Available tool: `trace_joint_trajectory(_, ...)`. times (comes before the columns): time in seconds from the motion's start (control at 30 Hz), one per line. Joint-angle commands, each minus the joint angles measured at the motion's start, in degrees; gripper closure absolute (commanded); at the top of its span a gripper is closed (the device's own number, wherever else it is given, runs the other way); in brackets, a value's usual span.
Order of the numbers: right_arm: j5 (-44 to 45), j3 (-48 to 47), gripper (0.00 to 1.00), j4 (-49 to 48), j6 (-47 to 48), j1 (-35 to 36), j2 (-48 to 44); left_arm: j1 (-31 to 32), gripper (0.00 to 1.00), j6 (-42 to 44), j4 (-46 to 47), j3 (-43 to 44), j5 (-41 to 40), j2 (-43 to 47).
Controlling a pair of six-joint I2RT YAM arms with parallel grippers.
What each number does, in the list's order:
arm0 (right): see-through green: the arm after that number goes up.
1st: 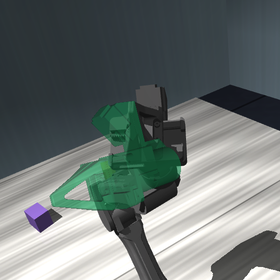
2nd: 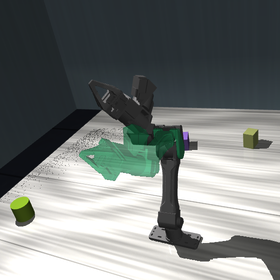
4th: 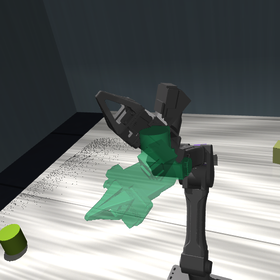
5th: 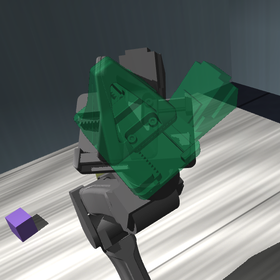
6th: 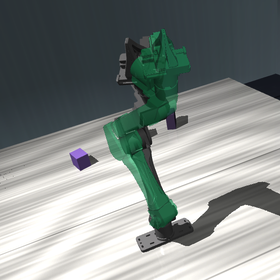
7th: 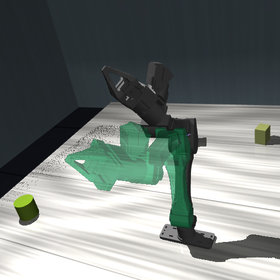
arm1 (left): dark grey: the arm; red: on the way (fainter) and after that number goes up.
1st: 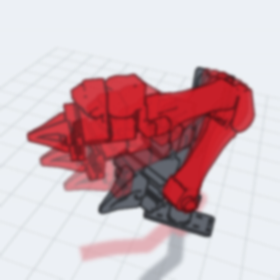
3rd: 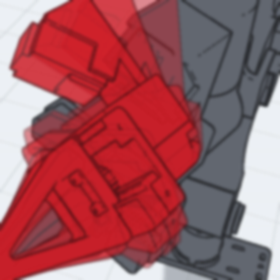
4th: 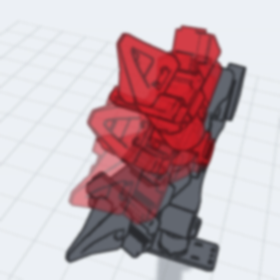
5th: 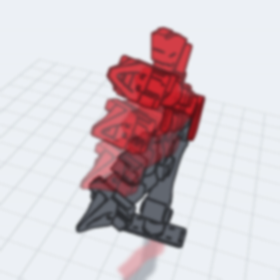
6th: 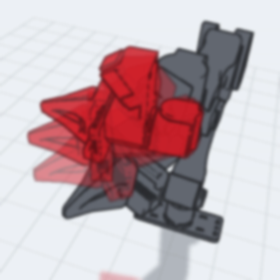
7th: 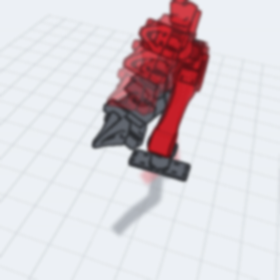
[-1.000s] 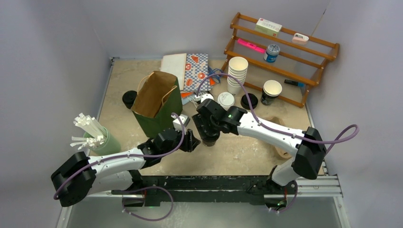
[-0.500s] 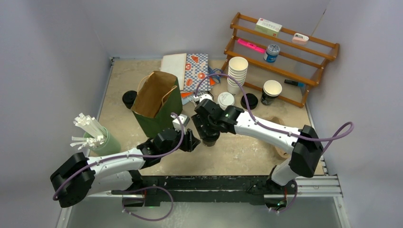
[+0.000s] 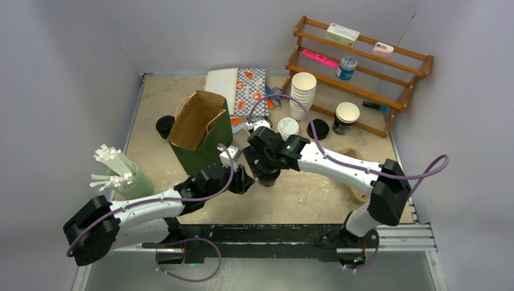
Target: Pack the takeout coffee
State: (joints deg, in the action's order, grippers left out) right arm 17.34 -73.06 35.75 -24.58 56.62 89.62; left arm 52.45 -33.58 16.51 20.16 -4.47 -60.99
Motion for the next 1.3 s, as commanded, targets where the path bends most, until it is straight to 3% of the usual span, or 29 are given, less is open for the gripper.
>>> trace_joint_trajectory(0.0,1.73,-0.89,0.05,-0.19,-0.86,0.27,-1.0,-0.59,0.58,0.51,0.76,1.81,0.43,1.61)
trace_joint_trajectory(0.5,0.38,-2.64,0.02,1.01,-2.17,0.2,-6.22,-0.72,0.57,0.82,-4.69,3.15,0.73,5.58)
trace_joint_trajectory(0.73,3.05,-1.83,0.25,2.69,-5.0,0.0,-8.06,-0.74,0.54,1.74,-11.9,9.69,2.75,7.84)
trace_joint_trajectory(0.8,3.13,-1.25,0.27,3.03,-5.81,-0.31,-8.46,-0.73,0.53,1.76,-14.73,12.21,2.8,7.63)
trace_joint_trajectory(0.93,2.67,-0.54,0.22,4.0,-7.65,-1.22,-8.66,-0.71,0.39,4.48,-20.19,16.73,3.74,6.41)
trace_joint_trajectory(1.07,2.91,-0.16,0.24,4.5,-10.05,-2.71,-10.43,-0.73,0.2,10.76,-23.19,20.49,2.65,4.47)
trace_joint_trajectory(1.27,-1.83,3.97,0.28,3.15,-11.13,-11.23,-16.92,-0.68,0.13,17.46,-26.95,27.59,2.11,-0.38)
